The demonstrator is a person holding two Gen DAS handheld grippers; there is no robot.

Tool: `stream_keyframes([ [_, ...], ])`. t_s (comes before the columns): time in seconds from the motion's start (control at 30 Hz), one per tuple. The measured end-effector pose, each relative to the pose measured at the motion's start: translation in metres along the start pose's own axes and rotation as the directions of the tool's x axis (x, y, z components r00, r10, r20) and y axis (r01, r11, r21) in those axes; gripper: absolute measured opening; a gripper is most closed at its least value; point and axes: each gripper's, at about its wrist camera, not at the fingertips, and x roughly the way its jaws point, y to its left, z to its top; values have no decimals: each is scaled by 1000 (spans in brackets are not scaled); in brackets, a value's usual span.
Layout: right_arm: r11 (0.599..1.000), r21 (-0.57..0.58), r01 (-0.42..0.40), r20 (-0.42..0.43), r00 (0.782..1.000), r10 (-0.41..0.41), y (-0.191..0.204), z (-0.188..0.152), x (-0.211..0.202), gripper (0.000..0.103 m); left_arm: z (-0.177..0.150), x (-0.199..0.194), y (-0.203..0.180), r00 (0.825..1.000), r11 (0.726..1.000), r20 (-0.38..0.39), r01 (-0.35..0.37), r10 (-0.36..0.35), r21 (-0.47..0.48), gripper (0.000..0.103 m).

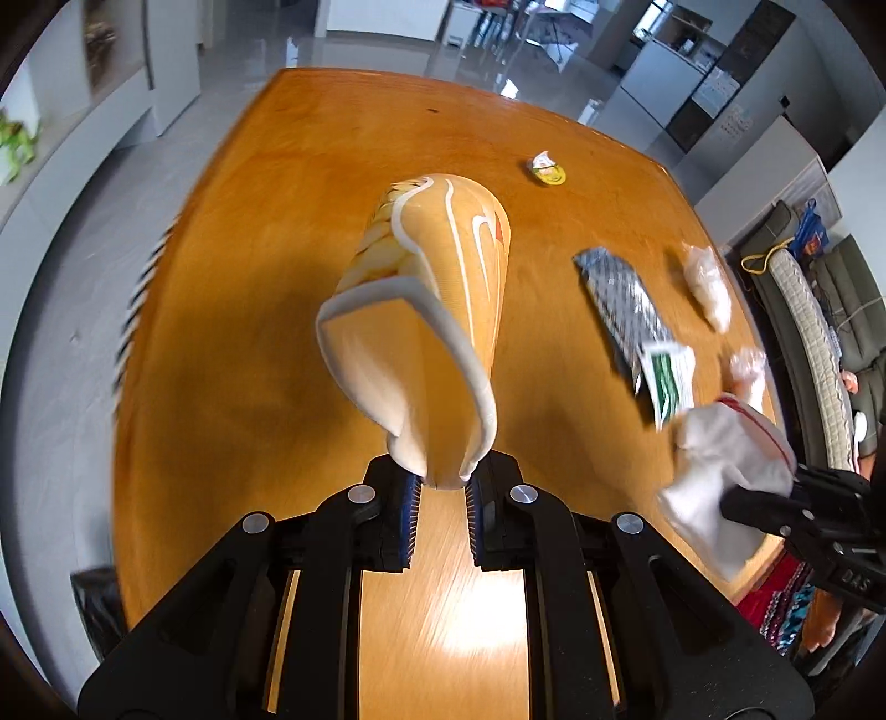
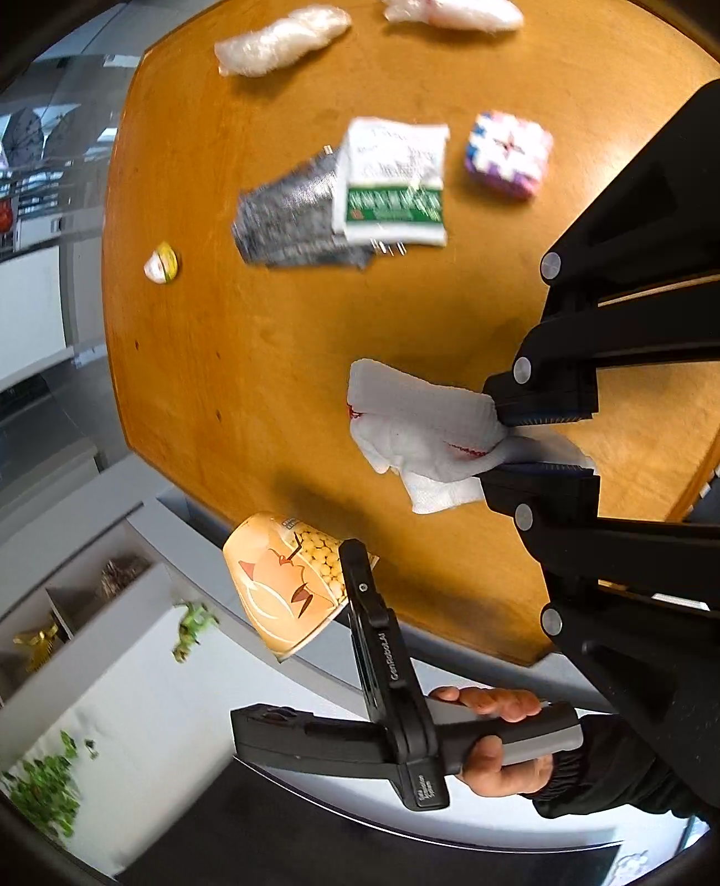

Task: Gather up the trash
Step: 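Carry the snack cup and tissue over the trash bag and open both tools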

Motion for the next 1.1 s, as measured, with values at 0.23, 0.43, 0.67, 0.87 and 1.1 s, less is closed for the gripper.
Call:
stream_keyframes([
  [0.23,987,-120,-107,-79,992,98,78,-38,32,12,-77,-55,46,995,994,75,-52,60,-100,13],
  [0.43,952,-221,-211,-182,968,173,148,-72,66,12,-159,-88,92,985,967,100,-117,142,-225,13],
  [0.67,888,-336,-314,-322,924,205,232,-112,117,12,-250,-112,154,962,887,82,-204,260,-414,13],
  [0.87,846,-404,-348,-412,895,172,298,-139,172,12,-324,-124,207,943,764,64,-224,327,-605,16],
  [1.1,858,-430,-282,-396,912,102,333,-157,220,75,-377,-136,249,889,574,-2,-297,457,-763,97],
])
